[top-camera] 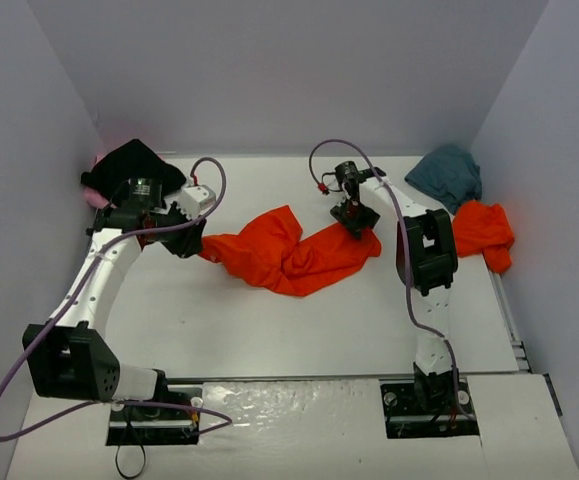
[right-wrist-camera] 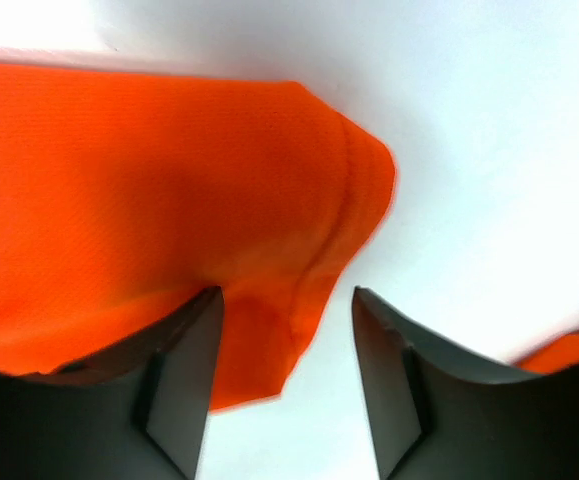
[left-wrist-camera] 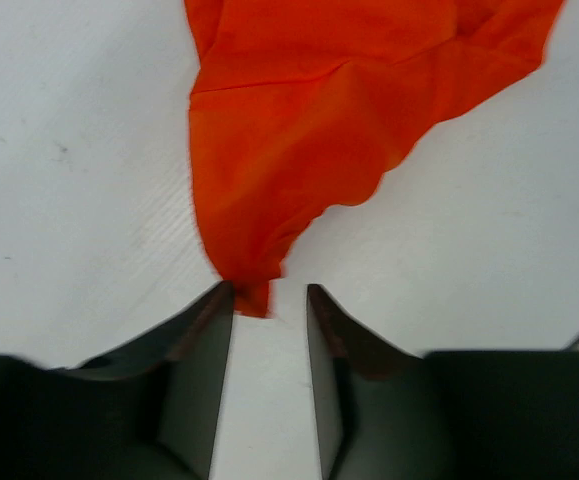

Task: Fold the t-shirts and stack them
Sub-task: Flatten the tshirt out

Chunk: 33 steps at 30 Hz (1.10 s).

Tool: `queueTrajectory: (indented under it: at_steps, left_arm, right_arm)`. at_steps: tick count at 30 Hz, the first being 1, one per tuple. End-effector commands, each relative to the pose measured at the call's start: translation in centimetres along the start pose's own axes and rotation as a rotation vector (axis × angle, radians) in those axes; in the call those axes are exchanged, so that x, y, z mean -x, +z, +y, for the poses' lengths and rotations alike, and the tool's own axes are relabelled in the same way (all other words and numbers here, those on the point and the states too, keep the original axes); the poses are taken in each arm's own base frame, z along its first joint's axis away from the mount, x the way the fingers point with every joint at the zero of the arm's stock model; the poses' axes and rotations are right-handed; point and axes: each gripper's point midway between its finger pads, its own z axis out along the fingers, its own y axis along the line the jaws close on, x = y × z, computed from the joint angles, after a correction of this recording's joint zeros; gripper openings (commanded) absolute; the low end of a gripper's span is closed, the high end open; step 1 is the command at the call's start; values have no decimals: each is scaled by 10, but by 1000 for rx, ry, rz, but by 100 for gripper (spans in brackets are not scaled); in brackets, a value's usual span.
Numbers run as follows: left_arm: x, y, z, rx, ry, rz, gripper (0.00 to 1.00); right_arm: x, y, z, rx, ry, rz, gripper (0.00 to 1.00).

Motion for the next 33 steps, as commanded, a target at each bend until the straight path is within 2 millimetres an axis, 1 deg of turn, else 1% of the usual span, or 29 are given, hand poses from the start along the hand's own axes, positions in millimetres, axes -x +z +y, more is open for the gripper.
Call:
queueTrajectory:
  at_steps: [1,3,4,7,9,11,13,15,17,18,19,21,22,25,27,30,32,33]
  left_arm:
    - [89,-61,-21,-37,116,-259,63]
    - [104,-64,-14,-11,115,-288,63]
    - [109,-61,-7,-1,114,-293,64]
    - [123,-50,12,32,137,-290,66]
    - [128,-37,24,33,129,-272,66]
    - [131,-14,34,-4,108,-235,65]
    - [123,21,40,-60,76,-158,65]
    - [125,48,47,-93,98,-117,65]
    - [129,72,49,-113,133,-84,59]
    - [133,83,49,-112,156,-78,59]
    - [135,93,46,-120,181,-66,58]
    - [137,113,47,-130,202,-46,54]
    - [138,121,44,-146,208,-39,51]
    - [142,142,35,-186,229,-30,51]
    - [143,151,27,-221,240,-24,51]
    - [139,164,16,-271,257,-2,51]
    - [137,168,14,-281,279,16,51]
    - [132,171,15,-283,280,31,51]
  right_arm:
    - [57,-108,-27,-164,14,-309,57]
    - [66,-128,-21,-168,2,-361,57]
    - [68,-135,-17,-167,-7,-379,57]
    - [67,-144,-11,-182,-26,-389,57]
    - [63,-147,-11,-195,-30,-384,57]
    - [59,-156,-18,-219,-9,-400,54]
    - [55,-170,-22,-215,12,-445,53]
    - [49,-175,-20,-212,10,-468,53]
    - [44,-185,-24,-231,10,-487,53]
    - [38,-183,-23,-235,2,-477,53]
    - [33,-184,-25,-247,4,-472,53]
    - [26,-178,-27,-261,3,-451,53]
    - [24,-177,-29,-271,8,-445,53]
    - [16,-164,-33,-288,12,-410,53]
    - [14,-157,-33,-289,10,-393,54]
    - [15,-152,-34,-291,18,-385,53]
    - [17,-148,-34,-291,18,-375,53]
    - [17,-148,-34,-292,19,-378,53]
